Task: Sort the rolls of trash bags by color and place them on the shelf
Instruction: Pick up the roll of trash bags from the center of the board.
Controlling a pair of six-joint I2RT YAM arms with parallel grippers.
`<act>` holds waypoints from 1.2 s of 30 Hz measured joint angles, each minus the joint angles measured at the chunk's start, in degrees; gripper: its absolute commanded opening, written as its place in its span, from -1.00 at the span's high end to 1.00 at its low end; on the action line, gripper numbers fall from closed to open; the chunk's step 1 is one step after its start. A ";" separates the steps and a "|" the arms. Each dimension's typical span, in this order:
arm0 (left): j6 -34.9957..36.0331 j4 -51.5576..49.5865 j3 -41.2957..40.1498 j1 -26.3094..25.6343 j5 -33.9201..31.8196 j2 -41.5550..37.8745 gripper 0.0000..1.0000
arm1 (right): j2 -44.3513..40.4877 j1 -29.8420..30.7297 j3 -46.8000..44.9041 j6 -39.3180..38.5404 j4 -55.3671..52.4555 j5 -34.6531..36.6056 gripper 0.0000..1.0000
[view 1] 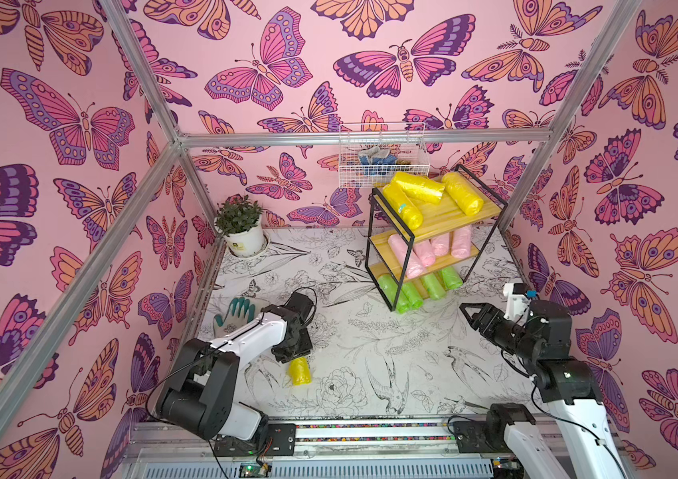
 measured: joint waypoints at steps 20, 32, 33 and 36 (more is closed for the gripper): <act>-17.84 21.20 -9.46 -3.13 19.26 -43.76 1.00 | 9.62 0.87 14.27 -2.03 -5.60 -7.56 -0.72; -21.57 32.76 0.96 -17.05 20.85 -33.68 1.00 | 11.21 28.17 13.57 12.28 5.55 -4.24 -0.84; -21.59 33.53 1.88 -18.18 20.74 -32.68 1.00 | 12.26 30.60 13.57 13.11 6.82 -3.34 -0.83; -21.64 35.78 2.93 -19.96 20.22 -30.93 1.00 | 15.15 36.09 13.49 14.93 10.19 -0.98 -0.76</act>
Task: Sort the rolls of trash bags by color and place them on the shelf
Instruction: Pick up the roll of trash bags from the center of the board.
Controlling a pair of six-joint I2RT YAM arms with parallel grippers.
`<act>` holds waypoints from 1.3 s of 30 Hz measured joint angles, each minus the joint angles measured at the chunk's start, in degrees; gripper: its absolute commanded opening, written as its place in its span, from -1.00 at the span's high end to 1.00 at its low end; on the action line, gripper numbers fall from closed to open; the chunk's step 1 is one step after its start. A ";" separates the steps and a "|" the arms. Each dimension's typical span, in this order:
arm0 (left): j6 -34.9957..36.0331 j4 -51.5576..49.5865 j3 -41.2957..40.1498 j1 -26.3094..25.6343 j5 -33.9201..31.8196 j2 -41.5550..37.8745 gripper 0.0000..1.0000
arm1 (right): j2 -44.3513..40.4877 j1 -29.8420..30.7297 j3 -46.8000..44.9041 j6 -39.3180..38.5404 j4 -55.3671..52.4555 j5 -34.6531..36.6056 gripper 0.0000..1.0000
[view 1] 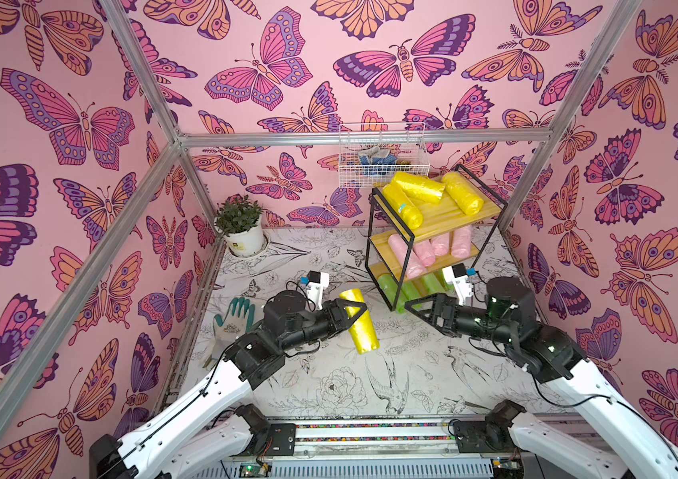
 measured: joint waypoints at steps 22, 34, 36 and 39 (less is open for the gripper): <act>-4.74 8.92 0.02 -1.95 -6.43 1.70 1.00 | 8.04 15.89 -0.44 4.20 11.91 8.98 -0.52; -8.74 11.61 -1.07 -1.92 -9.03 1.33 1.00 | 10.14 16.65 -0.83 6.95 18.10 9.57 -0.01; -9.11 11.76 -1.31 -1.90 -9.20 1.33 1.00 | 10.29 16.70 -0.90 7.28 18.53 9.55 0.09; -9.79 11.89 -1.64 -1.88 -9.73 1.25 1.00 | 10.64 16.70 -0.90 7.26 19.06 9.49 0.44</act>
